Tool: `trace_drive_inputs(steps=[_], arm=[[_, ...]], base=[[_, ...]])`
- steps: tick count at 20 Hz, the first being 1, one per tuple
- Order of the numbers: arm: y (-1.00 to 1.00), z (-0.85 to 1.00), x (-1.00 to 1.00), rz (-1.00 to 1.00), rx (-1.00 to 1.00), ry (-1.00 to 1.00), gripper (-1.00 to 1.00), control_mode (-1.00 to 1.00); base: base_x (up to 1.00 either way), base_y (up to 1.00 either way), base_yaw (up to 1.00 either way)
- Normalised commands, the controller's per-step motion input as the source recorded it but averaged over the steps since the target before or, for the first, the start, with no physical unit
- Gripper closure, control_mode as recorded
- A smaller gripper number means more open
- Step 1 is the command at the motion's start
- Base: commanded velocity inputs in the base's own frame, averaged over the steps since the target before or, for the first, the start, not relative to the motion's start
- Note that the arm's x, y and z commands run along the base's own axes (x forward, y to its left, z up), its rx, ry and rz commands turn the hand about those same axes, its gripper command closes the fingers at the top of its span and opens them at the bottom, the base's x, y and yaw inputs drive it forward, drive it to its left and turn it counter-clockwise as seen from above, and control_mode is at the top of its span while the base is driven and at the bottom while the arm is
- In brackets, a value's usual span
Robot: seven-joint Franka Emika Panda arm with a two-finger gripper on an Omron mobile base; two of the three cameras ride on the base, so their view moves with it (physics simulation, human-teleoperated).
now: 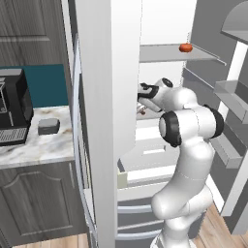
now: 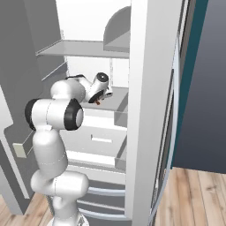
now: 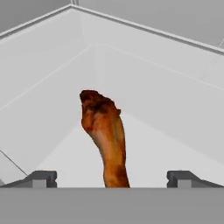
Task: Take the chicken drumstick from the fridge and place it on the digital scale on the counter by the fridge. Wait a few seconds for a reading, then move it to the plate on the dining counter.
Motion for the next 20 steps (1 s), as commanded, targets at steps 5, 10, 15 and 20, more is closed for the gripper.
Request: trace_drive_inputs(steps=[5, 10, 15, 20], arm=[[0.01, -0.30, 0.45, 0.00, 0.00, 0.01, -1.00, -1.00], [0.09, -0.34, 0.34, 0.01, 0.00, 0.03, -1.00, -1.00], [0.22, -0.44, 0.12, 0.00, 0.00, 0.05, 1.00, -1.00], [0.34, -0.53, 0.01, 0.00, 0.00, 0.07, 1.00, -1.00]], base=[[0.00, 0.00, 0.00], [0.00, 0.00, 0.00], [0.00, 0.00, 0.00], [0.00, 0.00, 0.00]])
